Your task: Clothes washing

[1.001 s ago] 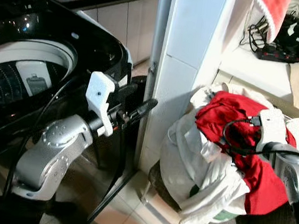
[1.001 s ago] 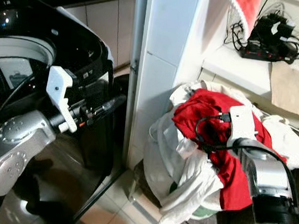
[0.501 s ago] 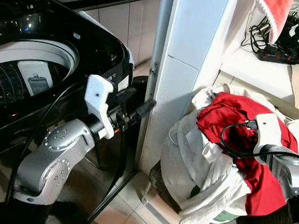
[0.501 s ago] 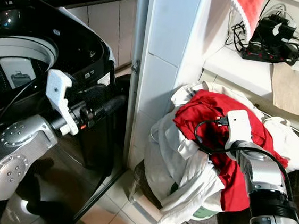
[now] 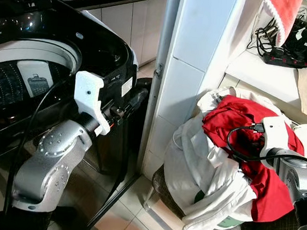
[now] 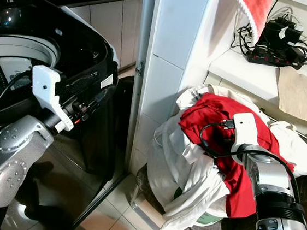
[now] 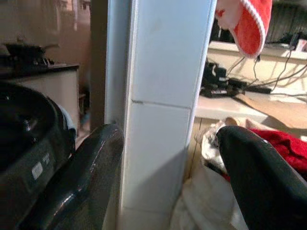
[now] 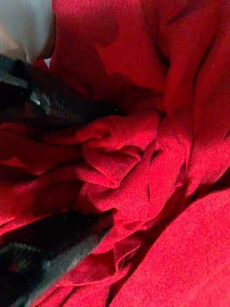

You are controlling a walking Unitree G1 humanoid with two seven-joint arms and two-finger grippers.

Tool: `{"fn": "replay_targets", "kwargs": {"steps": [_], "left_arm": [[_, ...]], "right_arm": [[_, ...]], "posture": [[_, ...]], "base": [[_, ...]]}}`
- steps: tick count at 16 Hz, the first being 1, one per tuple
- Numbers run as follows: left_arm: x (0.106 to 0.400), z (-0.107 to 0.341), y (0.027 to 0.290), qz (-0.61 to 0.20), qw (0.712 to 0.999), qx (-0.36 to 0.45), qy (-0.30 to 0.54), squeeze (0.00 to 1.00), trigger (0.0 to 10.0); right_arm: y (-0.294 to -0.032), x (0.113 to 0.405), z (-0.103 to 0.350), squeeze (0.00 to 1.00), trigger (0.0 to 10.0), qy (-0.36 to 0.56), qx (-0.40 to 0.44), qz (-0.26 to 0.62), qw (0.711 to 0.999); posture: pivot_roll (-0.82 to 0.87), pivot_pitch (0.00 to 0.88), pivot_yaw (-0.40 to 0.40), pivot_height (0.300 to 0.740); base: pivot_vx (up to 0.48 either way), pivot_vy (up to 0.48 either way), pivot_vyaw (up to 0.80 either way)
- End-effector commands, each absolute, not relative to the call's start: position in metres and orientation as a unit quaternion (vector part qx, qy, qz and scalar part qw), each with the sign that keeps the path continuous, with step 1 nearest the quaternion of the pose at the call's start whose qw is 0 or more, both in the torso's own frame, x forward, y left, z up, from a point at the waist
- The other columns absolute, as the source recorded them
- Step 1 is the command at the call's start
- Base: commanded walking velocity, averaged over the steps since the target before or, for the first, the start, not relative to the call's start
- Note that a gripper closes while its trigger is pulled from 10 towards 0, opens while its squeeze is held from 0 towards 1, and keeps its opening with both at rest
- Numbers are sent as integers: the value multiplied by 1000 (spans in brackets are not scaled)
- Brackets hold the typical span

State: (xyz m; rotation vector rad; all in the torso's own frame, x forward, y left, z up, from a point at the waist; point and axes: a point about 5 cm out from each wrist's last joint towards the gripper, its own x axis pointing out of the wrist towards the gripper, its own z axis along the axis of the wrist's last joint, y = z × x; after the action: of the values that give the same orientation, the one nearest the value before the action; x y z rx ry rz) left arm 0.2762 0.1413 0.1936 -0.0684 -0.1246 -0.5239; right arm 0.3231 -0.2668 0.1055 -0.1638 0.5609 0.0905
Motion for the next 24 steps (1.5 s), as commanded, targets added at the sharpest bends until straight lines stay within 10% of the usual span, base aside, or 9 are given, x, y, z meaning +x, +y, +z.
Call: {"fn": "replay_targets", "kwargs": {"steps": [1,13,19,20,21,24], "left_arm": [[273,193,135,-286,956,-33,-52,0,10000],[276,190,134,-274,961,-6,-46,0,10000],[282,219,124,-271,950,83,-129,0,10000],[282,230,119,-286,944,66,-152,769,10000],[283,234,117,-290,942,57,-161,1000,10000],[287,262,100,-311,923,23,-224,1000,10000]], "right_arm": [[-272,325,110,0,0,273,-74,34,959],[-271,326,121,0,0,243,-36,49,968],[-232,320,229,0,0,54,55,292,953],[-217,315,244,0,0,27,73,340,937],[-211,312,249,0,0,17,80,360,929],[-174,294,281,0,0,-41,131,482,865]], "posture": [[7,0,-69,740],[9,0,-75,740],[8,0,-82,740],[6,0,-82,740],[6,0,-82,740],[-2,0,-83,740]], "base": [[0,0,0],[0,0,0],[0,0,0],[0,0,0],[0,0,0],[0,0,0]]}}
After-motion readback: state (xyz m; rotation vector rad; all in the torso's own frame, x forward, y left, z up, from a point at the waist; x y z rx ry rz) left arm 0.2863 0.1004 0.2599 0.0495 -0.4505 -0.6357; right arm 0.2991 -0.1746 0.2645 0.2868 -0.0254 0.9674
